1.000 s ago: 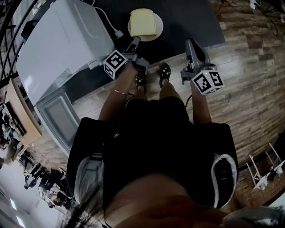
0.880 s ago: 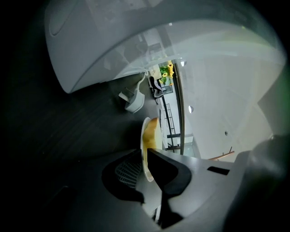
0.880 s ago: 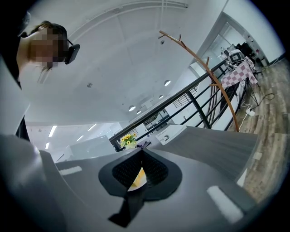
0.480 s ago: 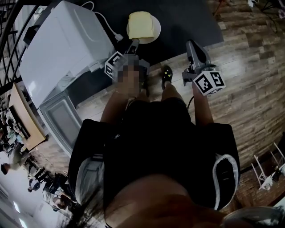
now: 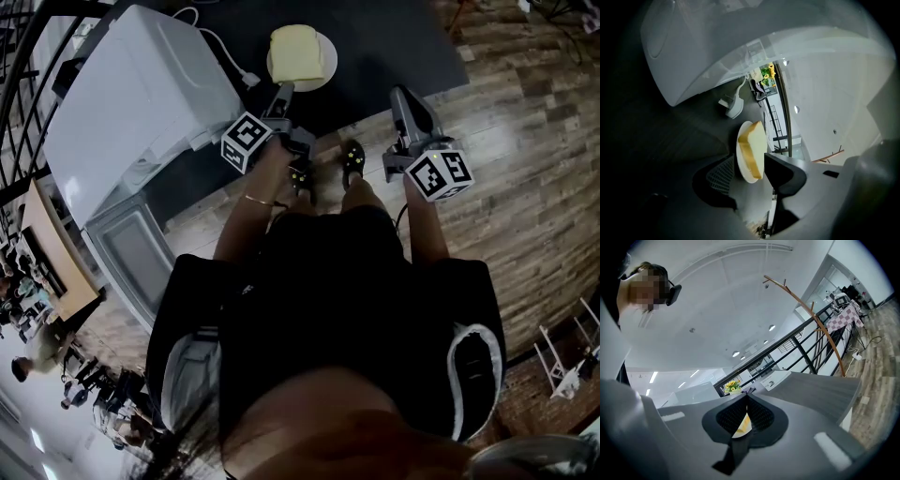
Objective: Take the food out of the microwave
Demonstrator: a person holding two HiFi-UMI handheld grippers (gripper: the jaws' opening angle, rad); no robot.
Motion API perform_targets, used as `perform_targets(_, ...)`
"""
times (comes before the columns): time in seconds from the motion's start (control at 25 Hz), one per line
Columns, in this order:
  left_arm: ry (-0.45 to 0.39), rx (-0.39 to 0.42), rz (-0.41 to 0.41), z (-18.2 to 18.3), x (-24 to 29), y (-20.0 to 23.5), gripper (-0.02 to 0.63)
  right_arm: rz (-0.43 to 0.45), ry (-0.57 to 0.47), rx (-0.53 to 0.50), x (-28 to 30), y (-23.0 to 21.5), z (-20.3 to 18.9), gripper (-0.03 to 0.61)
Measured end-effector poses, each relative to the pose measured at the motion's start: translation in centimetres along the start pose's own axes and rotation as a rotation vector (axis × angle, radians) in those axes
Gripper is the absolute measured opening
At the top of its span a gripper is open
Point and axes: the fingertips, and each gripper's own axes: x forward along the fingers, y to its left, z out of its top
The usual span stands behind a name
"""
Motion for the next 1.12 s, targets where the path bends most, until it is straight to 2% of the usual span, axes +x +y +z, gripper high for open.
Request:
perform_targets(0.48,0.027,0.014,-0.115,-0.6,-1.5,-2.6,0.178,0.015,0.000,-0.012,-0.5,1.7,0.0,-0.005)
perform_targets(0.6,0.055,0.031,-0.198,-1.2,-1.9,-4.2,0.099,0.025,-0.007,-0.016,-0.4,2.3,0.2,-0.005)
perform_targets(0.64,0.062,0.048,-0.217,-1.3,-2.1,-4.6,0.063,0.030,-0.012,-0.015,-0.4,2.5,0.3,-0.005)
perform_targets(0.76,0.087,0.109,-0.263,-2.0,-2.8,-5.9,0.011,0.041,-0.016,-0.018,-0.3,3.2,0.4,-0.005)
perform_targets(0.92,0.130,0.152,-0.324,-3.4,-3.8,-7.4,0.006,0.051,-0.006,-0.029,-0.4,4.1,0.4,-0.005)
perform_targets(1.12,0.136,0.187,-0.383,-3.6,-5.3,-9.0,0.006,0.064,-0.005,-0.039,-0.2,5.2,0.4,-0.005)
